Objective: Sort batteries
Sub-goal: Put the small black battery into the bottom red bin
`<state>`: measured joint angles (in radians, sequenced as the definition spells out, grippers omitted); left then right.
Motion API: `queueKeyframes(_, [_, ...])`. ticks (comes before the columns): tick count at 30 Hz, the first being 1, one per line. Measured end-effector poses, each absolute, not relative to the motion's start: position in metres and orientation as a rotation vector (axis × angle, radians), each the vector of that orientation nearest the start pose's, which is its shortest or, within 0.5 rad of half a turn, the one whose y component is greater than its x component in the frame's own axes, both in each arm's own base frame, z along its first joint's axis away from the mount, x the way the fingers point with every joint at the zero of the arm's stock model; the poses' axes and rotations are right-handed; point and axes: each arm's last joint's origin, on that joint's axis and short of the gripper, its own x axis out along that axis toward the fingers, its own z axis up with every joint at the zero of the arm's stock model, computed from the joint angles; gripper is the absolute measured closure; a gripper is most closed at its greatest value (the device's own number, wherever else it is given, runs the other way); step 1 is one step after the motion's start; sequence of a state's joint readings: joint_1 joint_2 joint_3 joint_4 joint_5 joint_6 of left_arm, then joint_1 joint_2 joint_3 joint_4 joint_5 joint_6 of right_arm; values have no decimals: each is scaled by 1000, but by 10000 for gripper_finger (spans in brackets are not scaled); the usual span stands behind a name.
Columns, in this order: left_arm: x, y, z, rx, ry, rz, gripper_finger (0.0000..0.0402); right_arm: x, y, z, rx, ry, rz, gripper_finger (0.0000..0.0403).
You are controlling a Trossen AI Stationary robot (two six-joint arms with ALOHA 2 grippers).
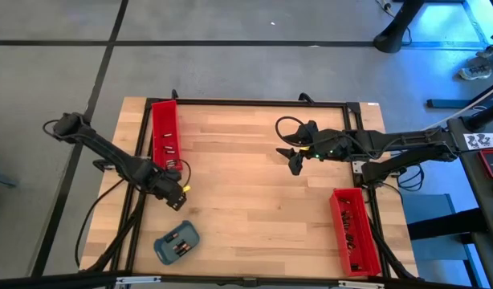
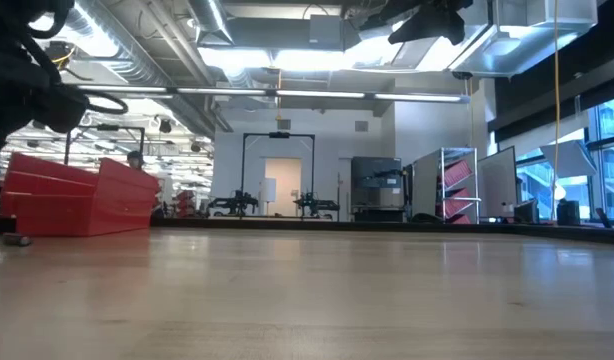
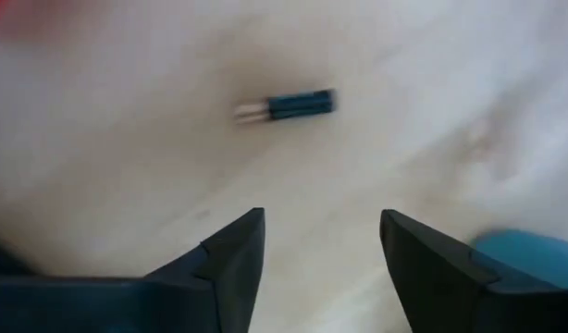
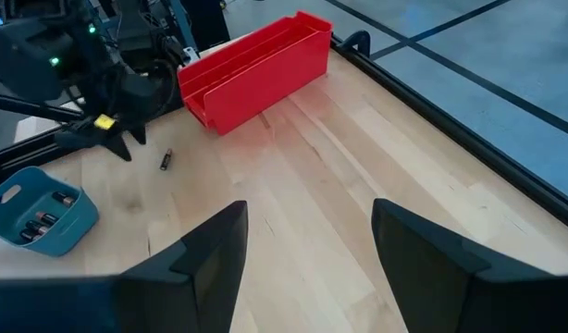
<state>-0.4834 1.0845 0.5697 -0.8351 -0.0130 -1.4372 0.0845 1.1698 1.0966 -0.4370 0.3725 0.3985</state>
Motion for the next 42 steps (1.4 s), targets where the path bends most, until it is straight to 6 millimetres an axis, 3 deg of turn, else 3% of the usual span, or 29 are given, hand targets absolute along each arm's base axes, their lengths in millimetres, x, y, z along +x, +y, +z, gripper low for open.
queueKeyframes(4, [136,-65,178,-805,1303,602,192,248,10,342,271,435,-376,169])
queueKeyframes(11, [149,-65,180,-211,1202,228,192,250,11,341,269,441,-377,169])
queueKeyframes(15, [153,-62,173,-28,1177,153,192,251,11,339,270,446,-378,169])
queueKeyframes(20, [147,-51,155,-19,1239,207,195,254,11,337,307,450,-390,169])
queueKeyframes(31, [144,-37,129,-75,1206,264,250,261,12,333,326,451,-367,169])
queueKeyframes(42, [149,-36,126,-145,1122,283,276,261,12,333,344,447,-371,169])
